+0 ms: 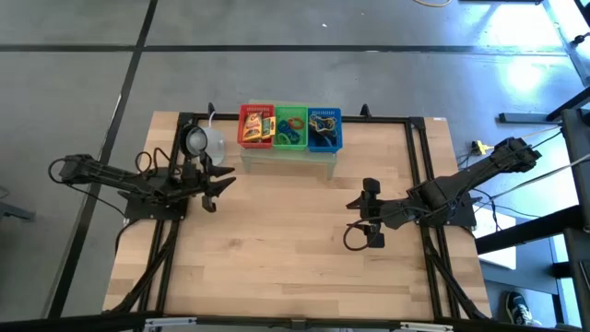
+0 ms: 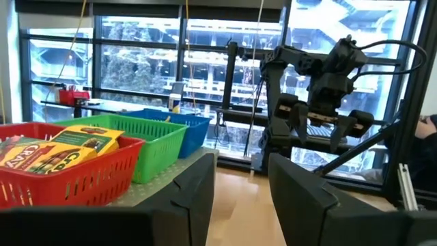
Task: Pick & Place Office Desk Supplies
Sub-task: Return to Home Position
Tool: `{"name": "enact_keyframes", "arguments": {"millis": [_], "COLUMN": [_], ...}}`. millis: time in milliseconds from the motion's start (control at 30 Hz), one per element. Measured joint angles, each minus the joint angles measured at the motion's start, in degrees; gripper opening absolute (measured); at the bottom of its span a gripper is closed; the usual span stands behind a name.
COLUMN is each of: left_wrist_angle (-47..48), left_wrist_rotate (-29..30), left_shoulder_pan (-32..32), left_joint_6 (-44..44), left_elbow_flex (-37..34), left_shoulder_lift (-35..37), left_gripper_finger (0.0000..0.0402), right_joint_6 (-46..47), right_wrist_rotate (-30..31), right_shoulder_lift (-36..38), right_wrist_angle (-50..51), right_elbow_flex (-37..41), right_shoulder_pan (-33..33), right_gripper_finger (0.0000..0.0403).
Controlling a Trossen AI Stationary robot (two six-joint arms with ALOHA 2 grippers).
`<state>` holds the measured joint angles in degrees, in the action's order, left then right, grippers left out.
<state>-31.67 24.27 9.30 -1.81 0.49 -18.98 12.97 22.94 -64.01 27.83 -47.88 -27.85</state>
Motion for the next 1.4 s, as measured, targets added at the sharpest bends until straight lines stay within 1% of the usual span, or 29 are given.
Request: {"name": "enact_keyframes", "arguments": {"millis": [933,1067,1267,1333,1400], "left_wrist_angle": [0.58,0.6,0.6,0.6,0.6], "left_wrist_rotate": [-0.11,-0.11,-0.11,-0.11,-0.11], "left_shoulder_pan": [0.0,0.0,0.0,0.0,0.0], "left_joint_6": [0.06,0.05,0.06,0.06,0.06], "left_elbow_flex": [0.02,0.02,0.02,0.02,0.02], "left_shoulder_lift": [-0.02,-0.02,-0.02,-0.02,-0.02], "left_gripper_finger": [0.0136,0.0136,0.0135,0.0134,0.0133], "right_joint_6": [-0.23,-2.7,-4.0,-7.02,-12.19], "right_wrist_rotate": [0.02,0.15,0.38,0.53,0.63], "right_shoulder_lift": [0.0,0.0,0.0,0.0,0.0], "right_wrist_angle": [-1.08,-2.05,-2.82,-4.34,-6.57], "right_elbow_flex": [0.0,0.0,0.0,0.0,0.0], "right_shoulder_pan": [0.01,0.01,0.01,0.04,0.05], "right_gripper_finger": [0.0259,0.0259,0.0259,0.0259,0.0259]}}
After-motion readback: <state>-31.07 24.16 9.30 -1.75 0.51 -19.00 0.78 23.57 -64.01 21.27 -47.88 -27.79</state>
